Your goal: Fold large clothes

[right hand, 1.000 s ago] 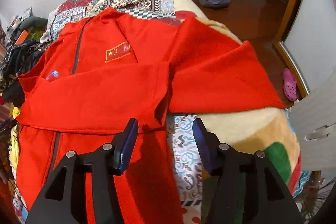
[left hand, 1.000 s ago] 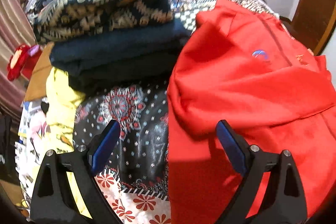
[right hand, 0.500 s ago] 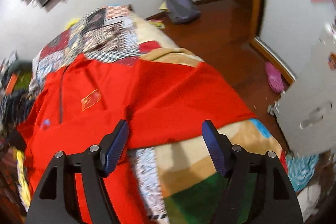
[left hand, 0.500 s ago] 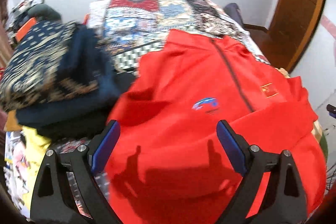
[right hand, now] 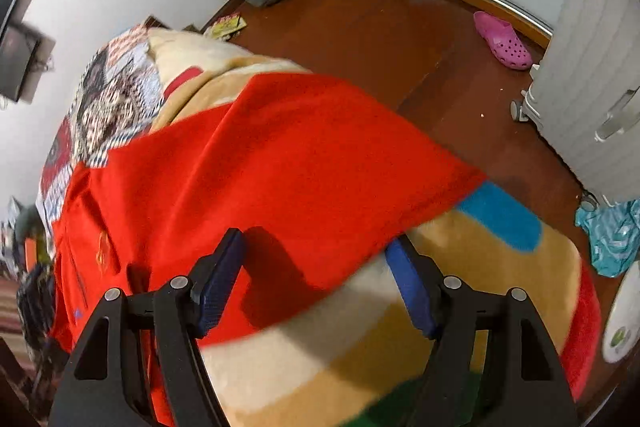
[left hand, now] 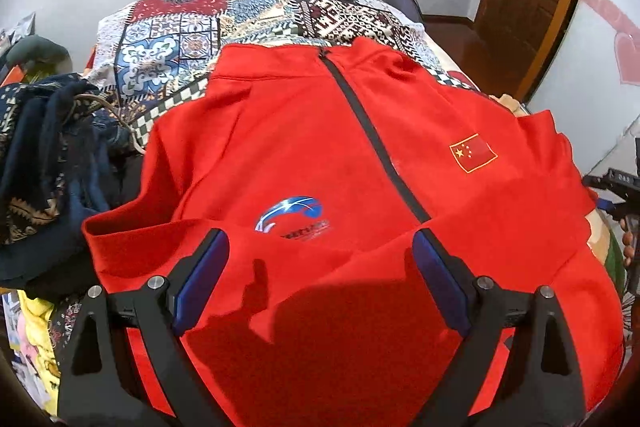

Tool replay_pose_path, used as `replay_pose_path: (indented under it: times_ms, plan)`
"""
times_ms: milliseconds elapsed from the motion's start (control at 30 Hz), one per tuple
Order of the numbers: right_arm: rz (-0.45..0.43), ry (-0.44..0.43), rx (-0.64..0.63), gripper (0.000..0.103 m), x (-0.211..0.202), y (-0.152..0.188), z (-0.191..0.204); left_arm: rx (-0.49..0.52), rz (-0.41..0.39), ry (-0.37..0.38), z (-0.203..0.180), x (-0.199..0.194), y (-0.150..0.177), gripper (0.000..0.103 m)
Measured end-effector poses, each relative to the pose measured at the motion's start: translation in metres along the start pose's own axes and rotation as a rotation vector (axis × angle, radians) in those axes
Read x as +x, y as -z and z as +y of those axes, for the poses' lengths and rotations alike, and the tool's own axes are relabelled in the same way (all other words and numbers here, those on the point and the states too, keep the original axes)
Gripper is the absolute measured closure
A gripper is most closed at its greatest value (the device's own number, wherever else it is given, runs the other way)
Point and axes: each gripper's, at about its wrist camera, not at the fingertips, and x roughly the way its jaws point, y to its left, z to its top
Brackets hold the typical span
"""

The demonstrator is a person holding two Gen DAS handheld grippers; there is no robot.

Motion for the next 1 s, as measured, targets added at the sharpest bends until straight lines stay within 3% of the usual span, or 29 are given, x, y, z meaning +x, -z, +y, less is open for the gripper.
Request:
replay_pose_path:
  times_ms: [200,300,367,433,667,833,1000]
  plan:
    - [-0.048,0.026,0.024,0.035,0.018,-0.017,-0.002,-0.009,0.022,-0.007,0.001,0.012,0.004,0.010]
    - [-0.087,0.050,-0.005,0.058,0.014,-0.021,0.009,-0.015,0.025,-0.008,0.004,0.011,0.006,0.010]
    - [-0.104,0.065,-0.040,0.086,0.010,-0.023,0.017,-0.021,0.025,-0.010,0.006,0.010,0.008,0.010]
    - [-0.130,0.086,-0.082,0.092,0.003,-0.022,0.028,-0.030,0.022,-0.010,0.009,0.007,0.009,0.010]
    - [-0.290,0.070,-0.246,0.095,-0.048,-0.015,0.077,-0.048,-0.018,-0.007,0.019,-0.016,0.008,0.010]
    - [-0.399,-0.005,-0.421,0.095,-0.098,0.005,0.139,-0.054,-0.059,-0.005,0.026,-0.038,0.008,0.010]
    - [-0.388,-0.118,-0.569,0.095,-0.116,0.037,0.194,-0.068,-0.092,0.011,0.033,-0.057,0.011,0.010]
